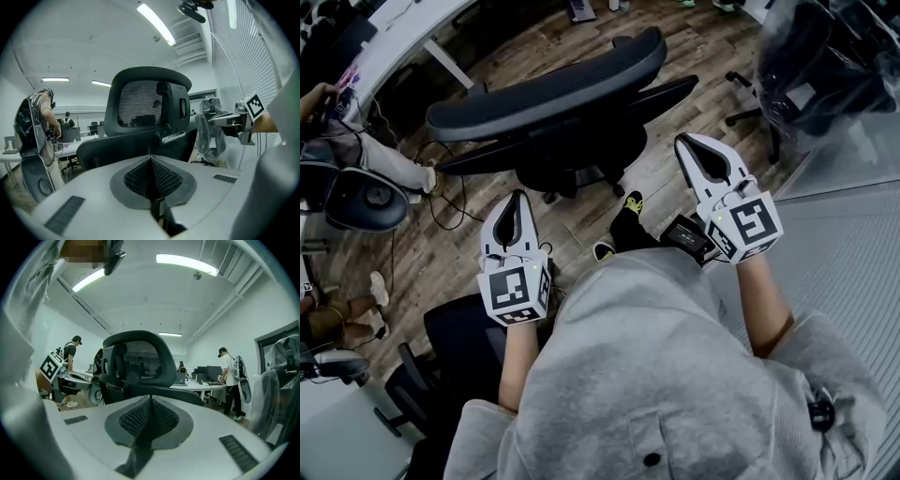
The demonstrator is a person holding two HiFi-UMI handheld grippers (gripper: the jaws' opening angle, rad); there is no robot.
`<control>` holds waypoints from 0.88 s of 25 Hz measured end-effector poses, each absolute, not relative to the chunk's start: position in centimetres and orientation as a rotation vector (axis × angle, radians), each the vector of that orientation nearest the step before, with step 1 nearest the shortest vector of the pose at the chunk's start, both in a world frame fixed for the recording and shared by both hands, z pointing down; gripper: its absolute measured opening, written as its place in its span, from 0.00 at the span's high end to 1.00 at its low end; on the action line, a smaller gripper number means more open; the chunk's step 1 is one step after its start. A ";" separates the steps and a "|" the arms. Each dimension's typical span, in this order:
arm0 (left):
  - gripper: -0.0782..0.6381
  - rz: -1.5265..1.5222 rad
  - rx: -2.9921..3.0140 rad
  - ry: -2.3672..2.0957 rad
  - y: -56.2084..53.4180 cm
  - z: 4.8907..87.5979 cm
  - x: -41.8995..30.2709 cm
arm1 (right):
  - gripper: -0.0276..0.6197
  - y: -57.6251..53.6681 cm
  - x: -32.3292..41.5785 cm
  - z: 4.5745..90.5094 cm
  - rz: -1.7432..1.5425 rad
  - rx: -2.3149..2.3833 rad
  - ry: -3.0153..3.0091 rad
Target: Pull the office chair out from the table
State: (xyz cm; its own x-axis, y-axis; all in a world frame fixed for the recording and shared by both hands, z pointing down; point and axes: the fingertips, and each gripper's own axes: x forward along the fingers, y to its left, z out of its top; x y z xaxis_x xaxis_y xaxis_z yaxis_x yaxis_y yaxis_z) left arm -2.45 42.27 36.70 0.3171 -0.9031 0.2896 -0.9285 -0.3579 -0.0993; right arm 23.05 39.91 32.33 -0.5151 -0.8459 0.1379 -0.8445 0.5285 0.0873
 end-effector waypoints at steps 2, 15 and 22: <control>0.87 0.450 2.488 -1.726 42.2 36.5 -2.2 | 0.90 40.0 22.9 32.4 -0.012 1.455 -2.597; 0.87 0.446 2.531 -1.705 41.8 35.8 -1.2 | 0.90 39.8 22.5 32.3 -0.017 1.454 -2.587; 0.87 0.450 2.539 -1.691 41.5 35.9 -1.2 | 0.90 39.6 22.4 32.4 -0.006 1.470 -2.579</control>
